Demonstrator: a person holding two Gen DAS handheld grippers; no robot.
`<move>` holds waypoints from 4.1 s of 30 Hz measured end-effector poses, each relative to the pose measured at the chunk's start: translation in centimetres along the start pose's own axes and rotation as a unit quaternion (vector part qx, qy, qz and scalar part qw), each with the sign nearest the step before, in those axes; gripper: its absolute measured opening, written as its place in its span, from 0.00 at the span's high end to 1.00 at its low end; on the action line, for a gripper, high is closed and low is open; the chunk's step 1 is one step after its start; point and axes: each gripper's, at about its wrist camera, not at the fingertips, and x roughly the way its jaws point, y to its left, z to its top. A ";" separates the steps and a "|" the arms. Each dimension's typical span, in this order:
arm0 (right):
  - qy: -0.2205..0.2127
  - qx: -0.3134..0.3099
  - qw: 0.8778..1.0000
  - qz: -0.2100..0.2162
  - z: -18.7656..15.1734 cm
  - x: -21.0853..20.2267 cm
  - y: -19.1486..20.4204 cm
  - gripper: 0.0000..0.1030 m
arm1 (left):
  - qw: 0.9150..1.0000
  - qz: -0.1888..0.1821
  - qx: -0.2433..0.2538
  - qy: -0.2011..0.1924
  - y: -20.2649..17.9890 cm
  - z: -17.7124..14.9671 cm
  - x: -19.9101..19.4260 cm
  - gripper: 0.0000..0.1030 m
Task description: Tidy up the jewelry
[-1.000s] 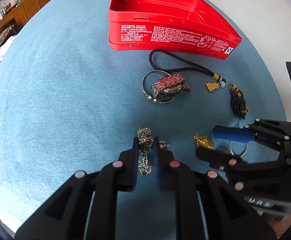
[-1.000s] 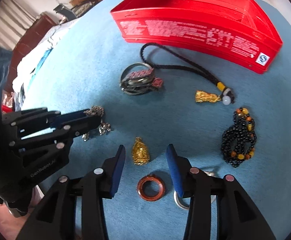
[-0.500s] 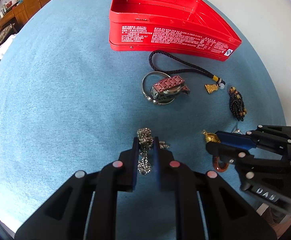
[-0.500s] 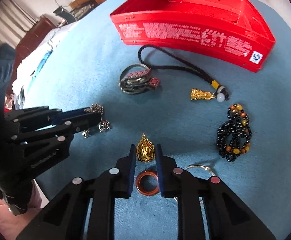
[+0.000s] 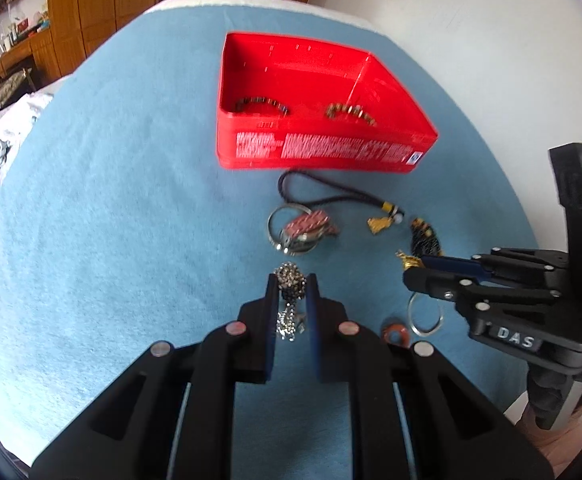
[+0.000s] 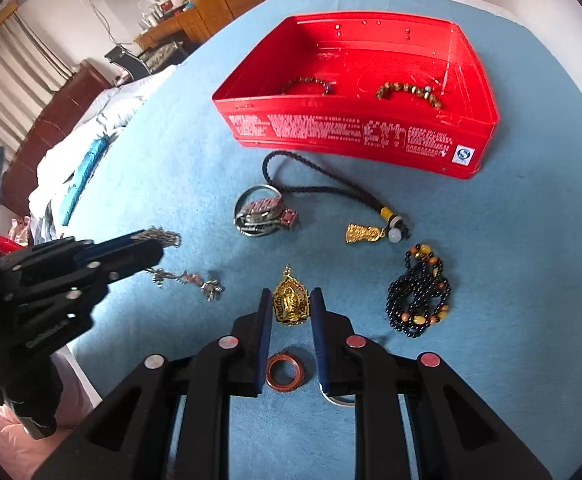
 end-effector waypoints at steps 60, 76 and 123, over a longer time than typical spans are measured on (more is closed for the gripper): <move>-0.026 0.064 0.996 -0.051 19.8 4.8 -7.5 0.82 | 0.999 0.023 -0.014 -0.030 -0.1 20.8 9.5 0.89; -0.027 0.061 0.996 -0.062 20.1 5.9 -8.4 0.77 | 0.999 0.031 -0.021 0.007 0.9 21.4 13.1 0.86; -0.001 0.053 0.998 -0.034 -1.9 -0.7 -3.6 0.67 | 0.998 0.056 -0.005 -0.007 -2.4 -0.8 0.9 0.27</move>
